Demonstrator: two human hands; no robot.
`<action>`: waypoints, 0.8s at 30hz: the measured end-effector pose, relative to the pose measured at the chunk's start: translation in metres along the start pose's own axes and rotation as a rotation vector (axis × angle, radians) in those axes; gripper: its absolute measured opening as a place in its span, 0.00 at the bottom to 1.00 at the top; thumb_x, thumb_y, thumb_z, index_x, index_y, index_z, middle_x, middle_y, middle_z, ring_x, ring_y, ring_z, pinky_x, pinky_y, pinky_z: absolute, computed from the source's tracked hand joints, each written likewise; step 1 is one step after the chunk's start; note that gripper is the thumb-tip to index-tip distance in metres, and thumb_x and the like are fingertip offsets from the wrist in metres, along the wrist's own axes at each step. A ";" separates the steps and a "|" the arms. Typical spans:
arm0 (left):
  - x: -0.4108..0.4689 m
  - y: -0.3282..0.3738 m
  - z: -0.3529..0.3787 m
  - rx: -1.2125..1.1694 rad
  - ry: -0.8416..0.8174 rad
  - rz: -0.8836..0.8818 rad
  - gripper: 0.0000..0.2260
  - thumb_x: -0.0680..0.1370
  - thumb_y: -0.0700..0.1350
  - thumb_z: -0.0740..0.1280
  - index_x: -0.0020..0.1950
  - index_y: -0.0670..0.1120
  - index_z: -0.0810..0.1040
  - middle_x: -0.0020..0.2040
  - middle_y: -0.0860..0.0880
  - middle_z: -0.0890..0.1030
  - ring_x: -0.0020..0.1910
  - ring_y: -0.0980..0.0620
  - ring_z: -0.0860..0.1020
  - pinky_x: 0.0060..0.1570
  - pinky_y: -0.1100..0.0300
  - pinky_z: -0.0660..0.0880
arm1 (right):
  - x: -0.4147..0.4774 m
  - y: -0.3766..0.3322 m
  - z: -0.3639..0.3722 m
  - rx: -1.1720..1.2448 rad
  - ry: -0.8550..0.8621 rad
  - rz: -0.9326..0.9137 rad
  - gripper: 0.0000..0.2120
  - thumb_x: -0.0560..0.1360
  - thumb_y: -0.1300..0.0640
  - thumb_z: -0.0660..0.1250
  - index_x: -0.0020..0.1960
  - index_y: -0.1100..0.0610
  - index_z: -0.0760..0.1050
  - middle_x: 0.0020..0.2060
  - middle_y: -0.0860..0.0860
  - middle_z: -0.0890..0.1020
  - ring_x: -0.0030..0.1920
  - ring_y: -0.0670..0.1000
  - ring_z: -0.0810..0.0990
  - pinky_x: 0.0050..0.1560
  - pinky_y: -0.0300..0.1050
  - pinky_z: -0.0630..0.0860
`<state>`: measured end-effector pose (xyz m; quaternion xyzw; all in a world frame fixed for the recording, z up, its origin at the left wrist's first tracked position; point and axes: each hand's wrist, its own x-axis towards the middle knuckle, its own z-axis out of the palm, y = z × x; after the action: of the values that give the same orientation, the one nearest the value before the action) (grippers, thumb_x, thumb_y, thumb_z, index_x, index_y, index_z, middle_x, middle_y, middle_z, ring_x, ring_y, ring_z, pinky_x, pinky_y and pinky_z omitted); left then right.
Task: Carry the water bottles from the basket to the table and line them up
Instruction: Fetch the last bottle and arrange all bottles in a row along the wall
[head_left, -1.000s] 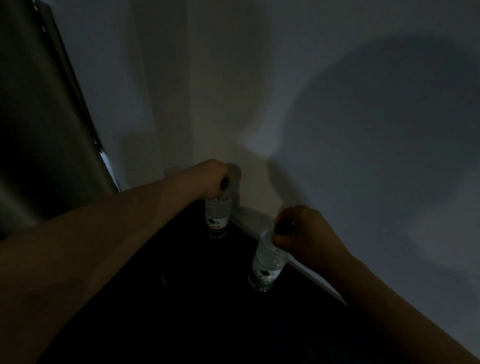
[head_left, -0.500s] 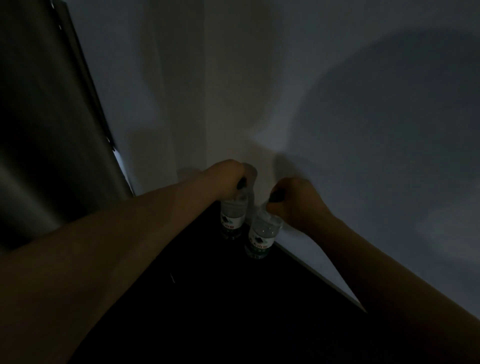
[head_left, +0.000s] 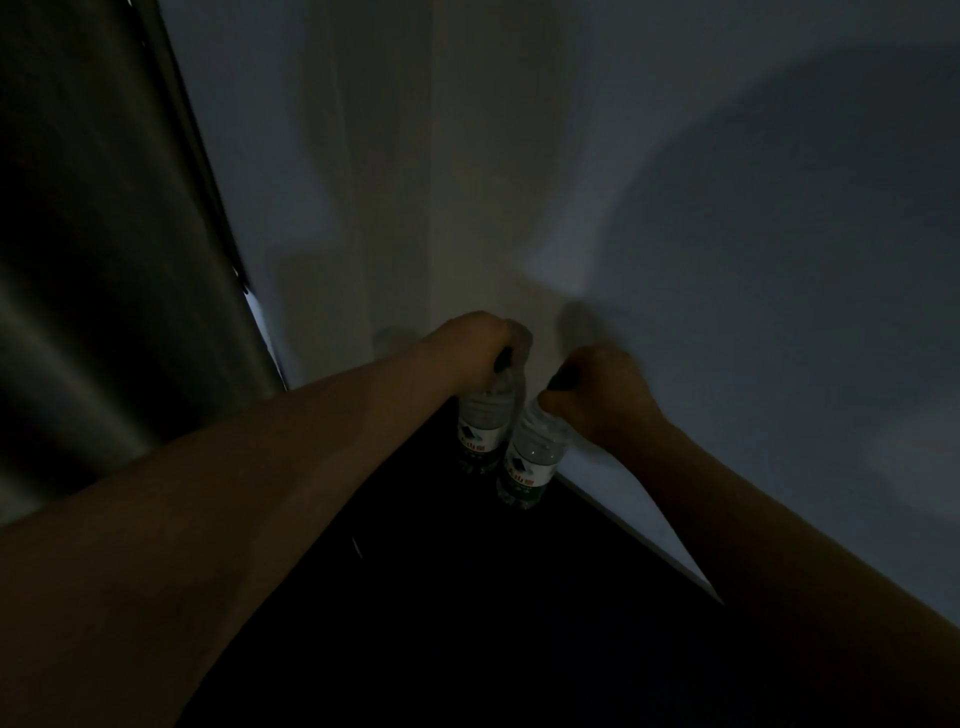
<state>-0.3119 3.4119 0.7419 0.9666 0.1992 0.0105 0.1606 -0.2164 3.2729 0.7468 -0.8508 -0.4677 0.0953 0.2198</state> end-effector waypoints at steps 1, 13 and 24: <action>-0.001 0.000 0.000 0.001 0.007 0.004 0.17 0.74 0.36 0.68 0.62 0.42 0.76 0.56 0.37 0.77 0.55 0.40 0.76 0.45 0.58 0.68 | 0.000 0.000 0.002 -0.003 0.007 0.001 0.12 0.70 0.60 0.70 0.44 0.71 0.79 0.42 0.67 0.81 0.45 0.63 0.80 0.45 0.54 0.78; 0.000 0.001 0.000 0.026 -0.007 -0.017 0.14 0.74 0.37 0.68 0.59 0.43 0.77 0.56 0.38 0.78 0.54 0.41 0.77 0.44 0.57 0.70 | 0.000 0.004 0.007 0.057 0.052 0.055 0.08 0.69 0.61 0.71 0.36 0.66 0.76 0.34 0.62 0.80 0.38 0.59 0.80 0.35 0.48 0.74; -0.001 0.008 -0.001 0.050 -0.024 -0.040 0.19 0.75 0.37 0.66 0.65 0.43 0.73 0.60 0.37 0.75 0.58 0.40 0.75 0.48 0.55 0.70 | -0.013 0.008 -0.001 0.054 0.037 0.075 0.16 0.72 0.55 0.71 0.52 0.67 0.75 0.44 0.60 0.79 0.47 0.59 0.80 0.43 0.49 0.76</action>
<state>-0.3096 3.4056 0.7457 0.9662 0.2169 -0.0091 0.1389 -0.2172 3.2583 0.7434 -0.8631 -0.4287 0.1004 0.2473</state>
